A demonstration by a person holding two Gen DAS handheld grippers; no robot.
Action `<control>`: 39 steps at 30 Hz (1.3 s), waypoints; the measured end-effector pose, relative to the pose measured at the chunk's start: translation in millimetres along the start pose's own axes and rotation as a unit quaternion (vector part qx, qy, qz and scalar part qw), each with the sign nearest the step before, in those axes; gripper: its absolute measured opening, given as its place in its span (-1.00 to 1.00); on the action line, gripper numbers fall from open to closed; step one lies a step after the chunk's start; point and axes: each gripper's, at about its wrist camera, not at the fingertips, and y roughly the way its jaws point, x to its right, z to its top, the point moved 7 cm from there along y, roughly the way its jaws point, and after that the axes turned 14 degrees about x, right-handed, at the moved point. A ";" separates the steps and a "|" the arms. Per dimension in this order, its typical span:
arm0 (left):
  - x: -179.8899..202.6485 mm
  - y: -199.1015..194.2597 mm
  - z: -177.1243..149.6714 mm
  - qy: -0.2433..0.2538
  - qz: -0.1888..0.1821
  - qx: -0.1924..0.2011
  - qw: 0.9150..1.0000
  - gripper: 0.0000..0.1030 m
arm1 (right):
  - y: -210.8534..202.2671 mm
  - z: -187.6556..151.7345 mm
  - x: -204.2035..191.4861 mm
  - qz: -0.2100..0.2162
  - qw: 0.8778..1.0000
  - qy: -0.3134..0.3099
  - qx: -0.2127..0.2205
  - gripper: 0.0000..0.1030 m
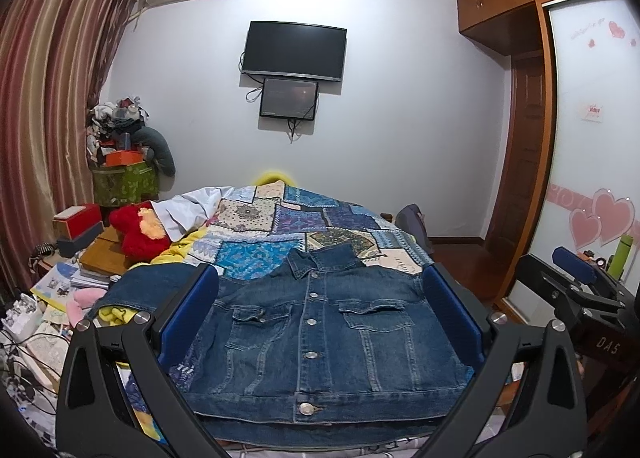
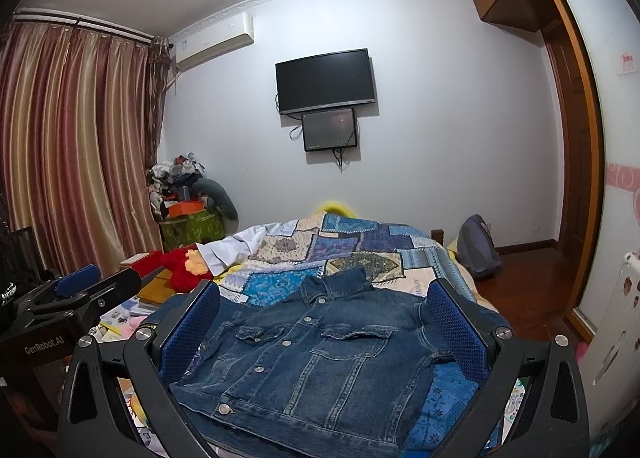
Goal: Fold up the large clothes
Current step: 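Grasp the jacket sleeve with the left gripper and lift it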
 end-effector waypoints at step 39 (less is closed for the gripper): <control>-331.7 265.6 -201.2 -0.096 0.268 -0.314 0.906 0.99 | 414.3 -187.8 6.3 0.057 0.954 -0.100 -0.275 1.00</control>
